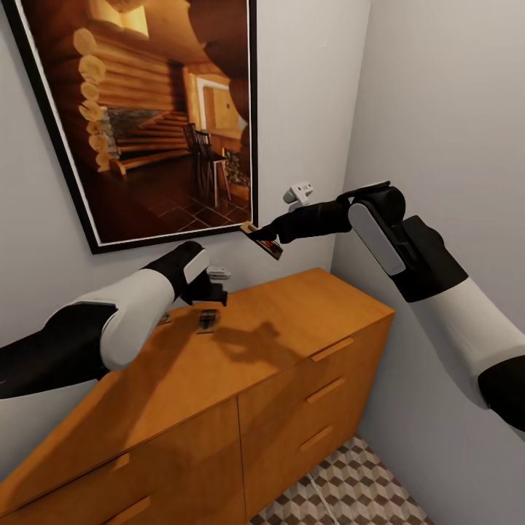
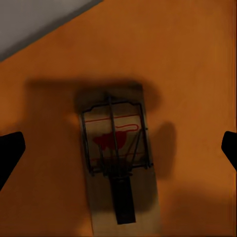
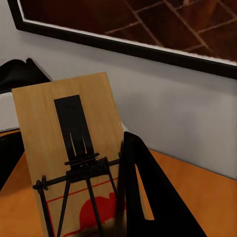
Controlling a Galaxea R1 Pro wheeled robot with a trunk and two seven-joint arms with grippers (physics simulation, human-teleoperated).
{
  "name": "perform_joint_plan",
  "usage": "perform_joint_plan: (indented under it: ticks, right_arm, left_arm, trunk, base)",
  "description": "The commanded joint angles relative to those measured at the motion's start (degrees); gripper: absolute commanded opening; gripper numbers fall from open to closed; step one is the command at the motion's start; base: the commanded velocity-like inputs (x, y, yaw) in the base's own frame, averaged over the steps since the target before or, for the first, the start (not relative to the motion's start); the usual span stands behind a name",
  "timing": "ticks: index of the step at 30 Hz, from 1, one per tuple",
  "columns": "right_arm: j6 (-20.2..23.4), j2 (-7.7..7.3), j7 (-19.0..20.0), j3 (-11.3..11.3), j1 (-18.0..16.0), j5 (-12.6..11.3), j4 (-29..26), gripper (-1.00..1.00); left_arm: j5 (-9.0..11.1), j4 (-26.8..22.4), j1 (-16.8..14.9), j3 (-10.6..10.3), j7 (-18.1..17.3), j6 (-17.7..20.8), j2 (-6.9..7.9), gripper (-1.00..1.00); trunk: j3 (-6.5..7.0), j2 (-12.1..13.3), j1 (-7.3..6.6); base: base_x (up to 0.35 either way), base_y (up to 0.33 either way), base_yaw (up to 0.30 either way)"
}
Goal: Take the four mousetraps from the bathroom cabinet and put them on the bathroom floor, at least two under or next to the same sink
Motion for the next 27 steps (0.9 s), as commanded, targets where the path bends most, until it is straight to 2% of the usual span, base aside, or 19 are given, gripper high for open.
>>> perform_joint_plan:
  ticks: [1,3,8,27]
  right_arm:
    - [0.1,-0.04,0.4,0.1,-0.1,0.4,0.0,-1.0]
    - [0.1,-0.04,0.4,0.1,-0.1,0.4,0.0,-1.0]
    - [0.1,-0.04,0.4,0.0,-0.1,0.4,0.0,-1.0]
    - [0.1,-0.04,0.4,0.0,-0.1,0.4,0.0,-1.0]
  left_arm:
    - [0.6,0.0,0.0,0.5,0.6,0.2,-0.01,1.0]
    - [0.5,0.1,0.0,1.8,0.6,0.1,0.03,1.0]
    - [0.5,0.5,0.0,3.1,0.7,0.1,0.07,1.0]
    - [0.4,1.3,0.2,3.7,0.7,-0.6,0.5,1.0]
  trunk:
    - [-0.06,0.0,0.0]
    - [-0.06,0.0,0.0]
    - [-0.06,0.0,0.0]
    - [-0.06,0.0,0.0]
  base:
    - [0.0,0.0,0.0]
    - [0.0,0.0,0.0]
    - [0.0,0.0,0.0]
    - [0.0,0.0,0.0]
